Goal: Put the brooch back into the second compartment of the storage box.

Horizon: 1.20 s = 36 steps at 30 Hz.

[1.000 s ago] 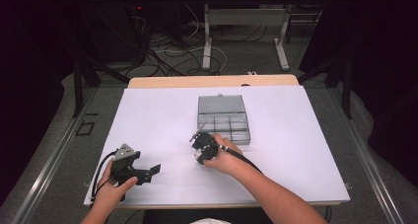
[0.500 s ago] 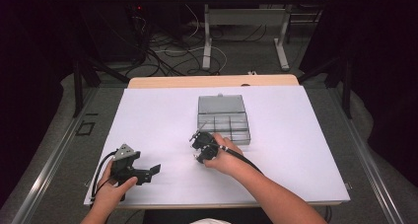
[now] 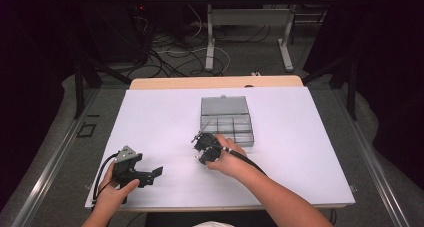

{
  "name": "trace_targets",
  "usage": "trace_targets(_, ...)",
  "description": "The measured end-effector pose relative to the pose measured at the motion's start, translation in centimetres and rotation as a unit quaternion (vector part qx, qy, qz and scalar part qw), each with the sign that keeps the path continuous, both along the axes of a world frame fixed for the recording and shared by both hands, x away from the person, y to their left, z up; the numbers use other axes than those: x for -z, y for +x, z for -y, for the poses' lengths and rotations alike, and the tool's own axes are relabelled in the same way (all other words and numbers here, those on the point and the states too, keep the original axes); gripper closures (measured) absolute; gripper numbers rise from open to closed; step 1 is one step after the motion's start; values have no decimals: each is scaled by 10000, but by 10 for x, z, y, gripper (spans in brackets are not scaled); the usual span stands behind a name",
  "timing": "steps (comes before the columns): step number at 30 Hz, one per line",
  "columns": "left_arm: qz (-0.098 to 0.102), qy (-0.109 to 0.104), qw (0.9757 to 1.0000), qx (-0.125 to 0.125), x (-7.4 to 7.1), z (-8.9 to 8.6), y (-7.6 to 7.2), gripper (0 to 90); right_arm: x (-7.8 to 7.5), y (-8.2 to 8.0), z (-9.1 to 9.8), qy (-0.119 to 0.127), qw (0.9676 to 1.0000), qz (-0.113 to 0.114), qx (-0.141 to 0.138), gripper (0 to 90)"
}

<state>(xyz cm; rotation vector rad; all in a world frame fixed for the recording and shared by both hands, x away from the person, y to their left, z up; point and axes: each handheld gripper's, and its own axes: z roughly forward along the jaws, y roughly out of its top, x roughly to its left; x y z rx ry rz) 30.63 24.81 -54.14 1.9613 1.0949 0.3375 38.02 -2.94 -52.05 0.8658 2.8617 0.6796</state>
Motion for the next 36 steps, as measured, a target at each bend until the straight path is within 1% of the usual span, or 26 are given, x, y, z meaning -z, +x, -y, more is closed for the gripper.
trace_targets(4, -1, -2, 10000, 3, 0, 0, 0, 2, -1, 0, 1, 0, 10000, 26, 15, 806)
trace_targets(6, 1, 4, 10000, 1, 0, 0, 0, 2, -1, 0, 1, 37, 10000, 51, 17, 806)
trace_targets(8, -3, 0, 10000, -1, 0, 0, 0, 2, -2, 0, 1, 38, 10000, 29, 27, 806)
trace_targets(11, 0, 11, 10000, 2, 0, 0, 0, 2, -3, 0, 2, 35, 10000, 72, 35, 806)
trace_targets(14, -6, -23, 10000, -17, 1, 1, 0, 2, -4, 0, 3, 94, 9999, 89, 52, 806)
trace_targets(15, 14, 10, 10000, 7, 0, 0, 0, 3, -5, 1, 3, 118, 9999, 86, 54, 806)
trace_targets(19, 11, 12, 10000, 3, 0, 0, 0, 2, -6, 2, 4, 191, 9997, 157, 25, 806)
trace_targets(20, -10, -24, 10000, -19, 1, 1, 0, 2, -7, 1, 5, 203, 9996, 192, 53, 806)
trace_targets(21, -9, -25, 10000, -16, 1, 1, 0, 2, -7, 2, 5, 198, 9996, 179, 25, 806)
trace_targets(22, -8, -20, 10000, -16, 1, 1, 0, 2, -8, 1, 5, 206, 9996, 151, 80, 806)
trace_targets(23, -9, -18, 10000, -17, 1, 1, 0, 2, -8, 2, 6, 223, 9996, 195, 21, 806)
trace_targets(27, -5, -19, 10000, -16, 1, 1, 0, 2, -10, 1, 7, 279, 9993, 207, 96, 806)
trace_targets(28, -6, -18, 10000, -15, 1, 1, 0, 2, -11, 1, 7, 313, 9992, 240, 85, 806)
trace_targets(30, -18, -21, 10000, -19, 1, 1, 0, 3, -12, 1, 8, 370, 9990, 214, 109, 806)
trace_targets(31, -4, -22, 10000, -16, 1, 1, 0, 2, -13, 1, 8, 366, 9989, 263, 120, 807)
trace_targets(33, 6, 2, 10000, 0, 1, 1, 0, 2, -15, 1, 9, 392, 9988, 249, 140, 807)
trace_targets(36, 5, 8, 10000, 2, 1, 1, 0, 2, -16, 1, 9, 463, 9985, 265, 103, 807)
